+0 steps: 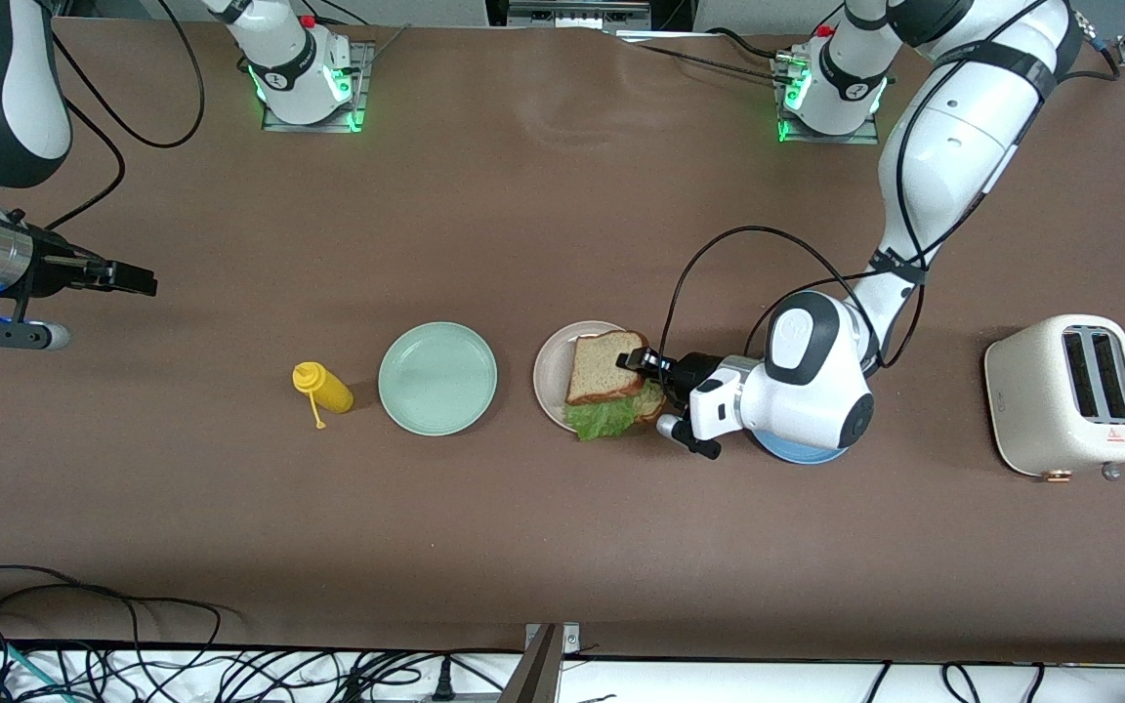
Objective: Make sandwich on beige plate with both arms
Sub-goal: 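Carry the toast slice over the beige plate with the left gripper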
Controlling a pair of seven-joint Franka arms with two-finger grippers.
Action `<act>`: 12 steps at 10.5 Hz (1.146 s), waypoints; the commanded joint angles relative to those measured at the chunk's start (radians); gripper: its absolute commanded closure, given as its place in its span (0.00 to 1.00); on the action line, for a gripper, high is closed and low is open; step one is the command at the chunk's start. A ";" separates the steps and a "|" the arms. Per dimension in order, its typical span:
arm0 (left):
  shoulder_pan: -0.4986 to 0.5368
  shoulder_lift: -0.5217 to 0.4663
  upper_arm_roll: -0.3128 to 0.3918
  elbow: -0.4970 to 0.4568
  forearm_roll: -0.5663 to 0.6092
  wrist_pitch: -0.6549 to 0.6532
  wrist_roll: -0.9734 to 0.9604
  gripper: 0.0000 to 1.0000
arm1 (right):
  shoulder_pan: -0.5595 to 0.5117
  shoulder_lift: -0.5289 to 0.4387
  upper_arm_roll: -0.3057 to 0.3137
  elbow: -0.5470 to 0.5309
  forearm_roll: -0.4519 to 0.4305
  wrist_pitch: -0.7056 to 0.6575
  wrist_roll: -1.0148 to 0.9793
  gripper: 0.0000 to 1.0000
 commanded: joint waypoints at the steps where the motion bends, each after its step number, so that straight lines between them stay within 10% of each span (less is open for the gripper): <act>1: -0.008 0.005 0.010 0.004 -0.021 0.010 0.033 0.04 | -0.011 0.006 0.006 0.018 0.000 -0.009 -0.007 0.00; 12: 0.030 -0.217 0.030 0.006 0.519 -0.040 -0.090 0.00 | 0.000 -0.003 0.009 0.035 -0.020 0.052 0.008 0.00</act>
